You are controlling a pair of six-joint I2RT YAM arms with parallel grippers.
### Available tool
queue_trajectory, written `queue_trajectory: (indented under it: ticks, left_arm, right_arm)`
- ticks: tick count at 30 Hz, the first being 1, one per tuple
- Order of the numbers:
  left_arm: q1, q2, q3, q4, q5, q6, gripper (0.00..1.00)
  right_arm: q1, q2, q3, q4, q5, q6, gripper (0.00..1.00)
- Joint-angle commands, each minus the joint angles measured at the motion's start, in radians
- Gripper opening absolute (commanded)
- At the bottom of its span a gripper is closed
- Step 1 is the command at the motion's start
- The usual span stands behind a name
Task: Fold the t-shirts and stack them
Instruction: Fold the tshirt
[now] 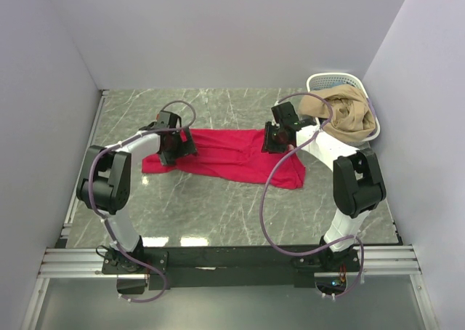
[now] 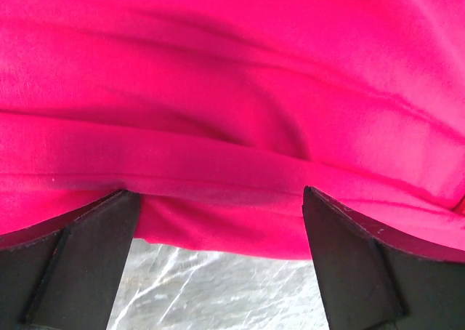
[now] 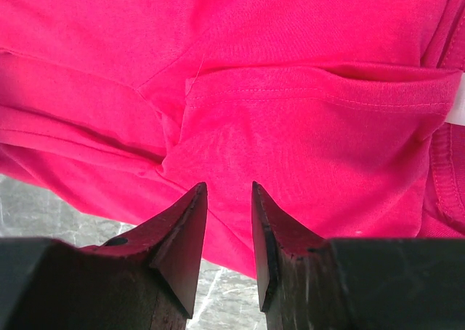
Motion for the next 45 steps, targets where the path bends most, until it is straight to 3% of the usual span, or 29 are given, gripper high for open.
queue_trajectory:
  ticks: [1,10,27,45]
  left_arm:
    - [-0.003,0.042,0.061,0.014,-0.034,0.014,0.99]
    - [-0.003,0.004,0.094,-0.052,-0.052,0.044,0.99]
    - [-0.003,0.011,0.147,-0.187,-0.271,0.038,0.99]
    - [0.006,0.069,0.199,-0.185,-0.288,0.041,0.99]
  right_arm:
    - [0.006,0.009,0.022,0.002,0.012,-0.01,0.38]
    - [0.006,0.023,0.024,-0.002,0.015,-0.016,0.38]
    - [0.006,0.032,0.019,0.003,0.01,-0.019,0.39]
    - [0.006,0.034,0.014,0.0,0.026,-0.024,0.38]
